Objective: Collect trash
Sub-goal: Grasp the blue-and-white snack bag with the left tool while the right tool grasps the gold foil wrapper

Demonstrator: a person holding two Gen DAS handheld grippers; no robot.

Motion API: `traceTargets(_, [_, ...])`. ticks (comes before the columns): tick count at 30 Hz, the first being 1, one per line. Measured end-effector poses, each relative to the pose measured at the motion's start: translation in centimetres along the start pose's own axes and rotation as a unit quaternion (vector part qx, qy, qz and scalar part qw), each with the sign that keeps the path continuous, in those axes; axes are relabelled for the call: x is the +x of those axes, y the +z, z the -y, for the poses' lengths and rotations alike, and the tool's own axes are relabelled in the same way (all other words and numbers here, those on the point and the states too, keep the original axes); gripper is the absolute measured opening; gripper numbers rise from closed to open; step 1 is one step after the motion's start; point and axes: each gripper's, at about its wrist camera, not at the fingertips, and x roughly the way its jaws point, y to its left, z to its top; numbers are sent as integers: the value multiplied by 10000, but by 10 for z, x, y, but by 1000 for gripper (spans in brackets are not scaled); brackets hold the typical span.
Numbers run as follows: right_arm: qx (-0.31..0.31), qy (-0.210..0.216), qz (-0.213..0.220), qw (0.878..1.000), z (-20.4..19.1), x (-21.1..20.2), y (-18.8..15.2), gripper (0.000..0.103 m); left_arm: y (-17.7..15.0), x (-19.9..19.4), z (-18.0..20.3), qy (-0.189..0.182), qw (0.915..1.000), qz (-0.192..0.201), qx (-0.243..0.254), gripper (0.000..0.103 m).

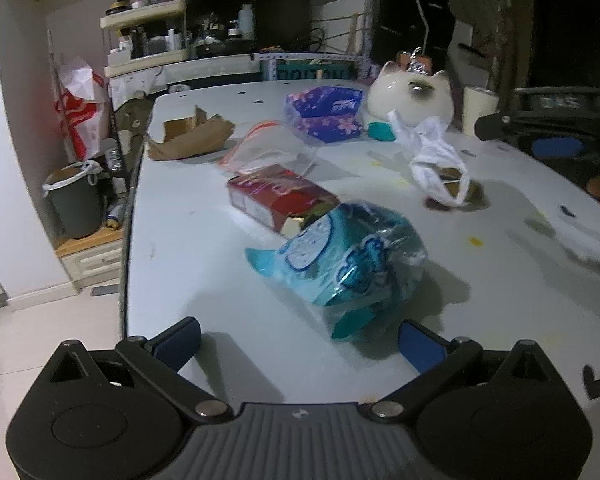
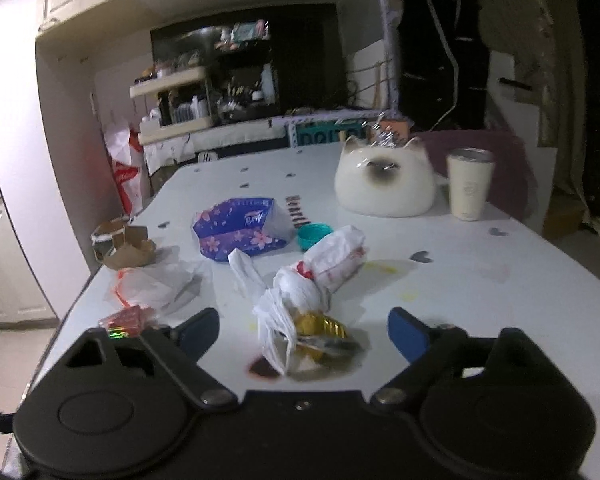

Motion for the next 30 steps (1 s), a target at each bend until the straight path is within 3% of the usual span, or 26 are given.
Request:
traceTargets(2, [281, -63, -60, 9996, 13, 13, 3, 79, -1, -2, -2, -8, 10000, 6, -33, 103])
traceTargets(7, [1054, -166, -284, 9939, 51, 50, 7, 48, -2, -5, -6, -77, 9999, 54, -104, 102])
traceTargets(10, [964, -192, -423, 9943, 56, 73, 4, 45, -2, -8, -10, -246, 9993, 149, -240, 98])
traceTargets(15, [646, 162, -650, 9957, 50, 91, -9, 45, 4, -12, -14, -619, 9963, 385, -463, 84])
traceTargets(22, [-474, 624, -660, 9947, 21, 60, -32, 46, 14, -6, -6, -577, 9967, 492, -281, 68])
traceTargets(25, [-673, 846, -675, 9918, 16, 44, -42, 47, 14, -4, -8, -564, 9962, 520, -405, 64])
traceTargets(30, [-877, 1251, -726, 9856, 5, 21, -53, 49, 15, 1, -9, -565, 9956, 513, -550, 48])
